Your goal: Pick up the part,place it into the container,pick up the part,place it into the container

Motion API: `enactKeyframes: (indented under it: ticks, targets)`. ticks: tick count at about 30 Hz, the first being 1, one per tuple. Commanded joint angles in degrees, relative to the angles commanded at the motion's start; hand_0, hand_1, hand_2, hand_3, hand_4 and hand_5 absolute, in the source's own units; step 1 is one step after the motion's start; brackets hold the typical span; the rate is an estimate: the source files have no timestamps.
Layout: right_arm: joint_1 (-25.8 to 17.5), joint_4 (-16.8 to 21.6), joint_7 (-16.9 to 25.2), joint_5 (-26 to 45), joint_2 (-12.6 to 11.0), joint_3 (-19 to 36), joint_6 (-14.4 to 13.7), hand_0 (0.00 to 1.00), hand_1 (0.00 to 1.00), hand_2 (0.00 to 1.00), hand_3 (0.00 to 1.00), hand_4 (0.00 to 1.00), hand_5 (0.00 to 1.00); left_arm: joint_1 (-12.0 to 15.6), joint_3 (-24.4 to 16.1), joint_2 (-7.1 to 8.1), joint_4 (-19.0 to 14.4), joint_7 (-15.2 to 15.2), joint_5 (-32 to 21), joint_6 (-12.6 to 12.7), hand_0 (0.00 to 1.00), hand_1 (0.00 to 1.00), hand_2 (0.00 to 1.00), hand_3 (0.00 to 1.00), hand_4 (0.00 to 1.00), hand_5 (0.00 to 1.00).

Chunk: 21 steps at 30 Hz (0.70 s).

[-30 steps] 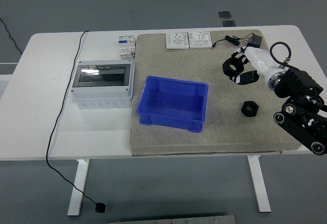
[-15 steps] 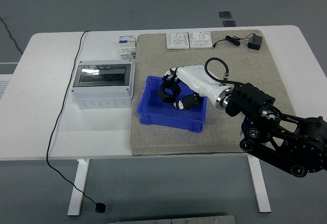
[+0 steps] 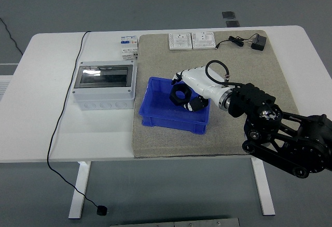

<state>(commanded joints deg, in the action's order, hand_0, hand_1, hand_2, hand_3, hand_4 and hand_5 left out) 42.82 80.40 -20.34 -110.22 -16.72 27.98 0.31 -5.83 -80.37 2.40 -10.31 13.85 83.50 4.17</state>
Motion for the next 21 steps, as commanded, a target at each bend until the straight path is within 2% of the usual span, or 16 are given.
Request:
enactKeyframes:
  ticks: [8, 12, 15, 17, 21]
  targets:
    - [-0.2, -0.3, -0.5, 0.1, -0.1, -0.1, 0.5, 0.78, 0.793, 0.837, 0.799, 0.733, 0.143, 0.0, -0.1, 0.0, 0.0, 0.0, 0.1, 0.0, 0.721, 0.59, 0.721, 0.557, 0.569, 0.472]
    - [-1.9, 0.9, -0.1, 0.0, -0.7, 3.3, -0.4, 0.772, 0.787, 0.833, 0.8, 0.745, 0.15, 0.0, -0.1, 0.0, 0.0, 0.0, 0.2, 0.0, 0.72, 0.589, 0.716, 0.556, 0.568, 0.472]
    - [-5.3, 3.9, 0.0, -0.7, -2.8, 8.1, -2.2, 0.772, 0.787, 0.833, 0.8, 0.745, 0.15, 0.1, -0.1, -0.07, 0.0, -0.1, 0.1, 0.1, 0.72, 0.589, 0.716, 0.556, 0.568, 0.472]
    - [-7.7, 5.1, -0.8, -1.2, -4.5, 11.5, -2.4, 0.753, 0.768, 0.814, 0.794, 0.763, 0.171, 0.2, 0.1, -0.13, 0.0, -0.2, -0.5, 0.2, 0.72, 0.589, 0.716, 0.555, 0.568, 0.472]
    - [-12.6, 4.4, -5.1, -1.6, -8.1, 17.2, 1.4, 0.753, 0.768, 0.814, 0.794, 0.763, 0.171, 0.5, 0.2, -0.11, 0.0, -0.3, -1.4, 0.4, 0.72, 0.589, 0.716, 0.555, 0.568, 0.472]
